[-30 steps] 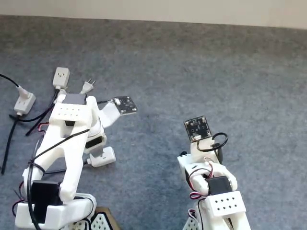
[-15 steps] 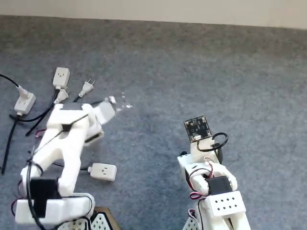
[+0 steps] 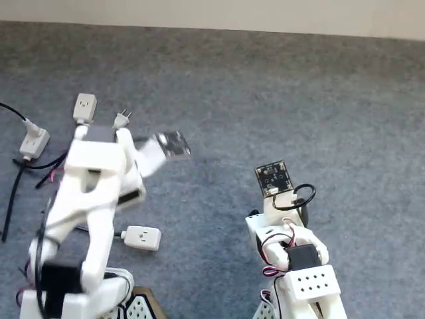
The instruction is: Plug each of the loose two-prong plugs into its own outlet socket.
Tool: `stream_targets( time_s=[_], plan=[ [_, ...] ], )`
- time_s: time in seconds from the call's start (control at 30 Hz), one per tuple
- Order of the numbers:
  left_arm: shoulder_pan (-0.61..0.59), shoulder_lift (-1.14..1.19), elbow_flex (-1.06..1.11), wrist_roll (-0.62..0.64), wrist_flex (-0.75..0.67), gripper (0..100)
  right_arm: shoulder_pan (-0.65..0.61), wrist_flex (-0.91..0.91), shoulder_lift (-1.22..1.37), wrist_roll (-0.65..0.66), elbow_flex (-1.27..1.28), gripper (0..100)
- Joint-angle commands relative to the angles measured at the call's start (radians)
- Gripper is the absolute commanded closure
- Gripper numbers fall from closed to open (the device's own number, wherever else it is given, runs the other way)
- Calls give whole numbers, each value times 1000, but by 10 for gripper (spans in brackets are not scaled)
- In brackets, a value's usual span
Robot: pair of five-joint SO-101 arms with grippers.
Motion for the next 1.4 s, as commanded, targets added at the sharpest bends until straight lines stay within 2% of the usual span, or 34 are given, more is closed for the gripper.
stream_targets(
  time_s=[0.0,0.1,0.23,0.3,0.6,0.87,1.0,1.1,1.37],
  plan=[
    [71,-251,231,-12,-37,862,-7,-19,-16,12,-2,623],
    [76,-377,378,-12,-121,840,-7,-19,-16,12,-2,623],
    [76,-467,512,-60,-146,820,-7,-19,-16,12,-2,623],
    [76,-475,561,-80,-163,820,-7,-19,-16,12,-2,623],
    [71,-473,664,-84,-397,818,-7,-19,-16,12,-2,623],
    [62,-473,575,-87,-414,816,-7,-19,-16,12,-2,623],
    [5,-472,472,-87,-413,752,-7,-19,-16,12,-2,623],
    [-39,-453,401,-87,-413,747,-7,-19,-16,12,-2,623],
    [-130,-68,189,-83,-437,748,-7,-19,-16,12,-2,623]
  ],
)
